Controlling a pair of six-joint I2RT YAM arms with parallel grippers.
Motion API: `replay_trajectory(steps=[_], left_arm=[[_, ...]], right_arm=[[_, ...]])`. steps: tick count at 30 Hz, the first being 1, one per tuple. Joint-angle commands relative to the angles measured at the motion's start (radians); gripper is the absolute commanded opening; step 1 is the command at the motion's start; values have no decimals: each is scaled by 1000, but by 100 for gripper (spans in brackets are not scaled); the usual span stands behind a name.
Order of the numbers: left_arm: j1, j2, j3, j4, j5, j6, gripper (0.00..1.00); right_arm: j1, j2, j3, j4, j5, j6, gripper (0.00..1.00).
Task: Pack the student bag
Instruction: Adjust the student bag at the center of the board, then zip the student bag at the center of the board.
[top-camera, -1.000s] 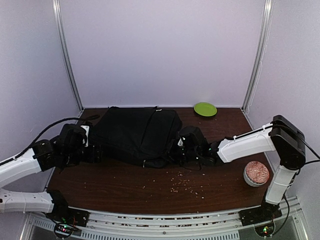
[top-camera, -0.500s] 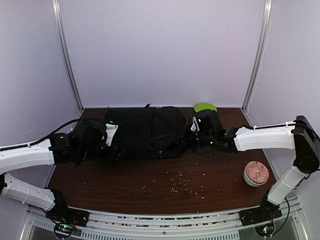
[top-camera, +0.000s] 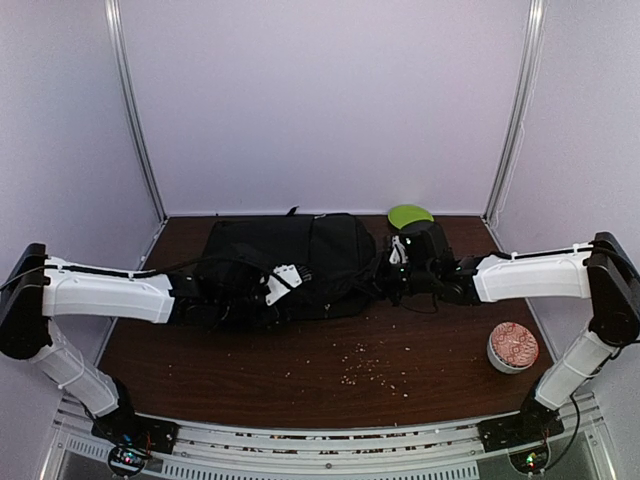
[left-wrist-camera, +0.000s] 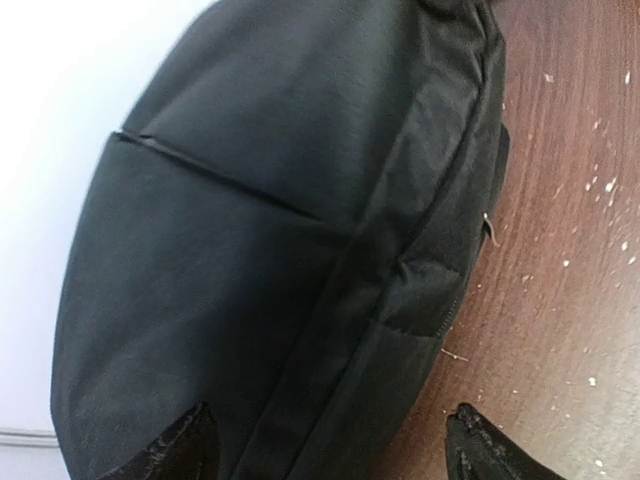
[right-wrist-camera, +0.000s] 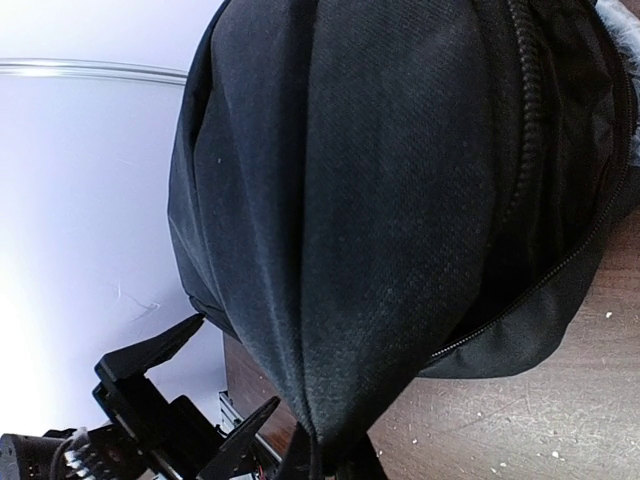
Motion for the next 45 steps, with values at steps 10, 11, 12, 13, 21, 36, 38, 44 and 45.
replay_trajectory(steps=[10,11,12,13,21,36,38,44,45], left_arm=[[-4,203,107,102,-59,183,60],[-4,212,113,98,-65,183,54],[-4,218,116,99,-69,182,49],[-4,221,116,105,-69,181,44],[-4,189,103,117,-58,143,0],[-4,180,308,-229,175,-129,0],[-4,180,326,-251,240,-167,0],[-4,194,371,-298,337,-252,0],[-4,199,383,-307,350,-263,0]], right_arm=[[-12,-78,-12,36,-37,-10,0],[-13,-82,-13,33,-36,-12,0],[-14,-84,-15,32,-36,-14,0],[-14,-86,-16,31,-35,-16,0],[-15,-106,-36,10,-27,-67,7],[148,-288,-342,155,301,-540,47],[200,-260,-339,191,401,-560,47],[263,-137,-322,396,515,-568,47],[273,-113,-300,401,526,-571,47]])
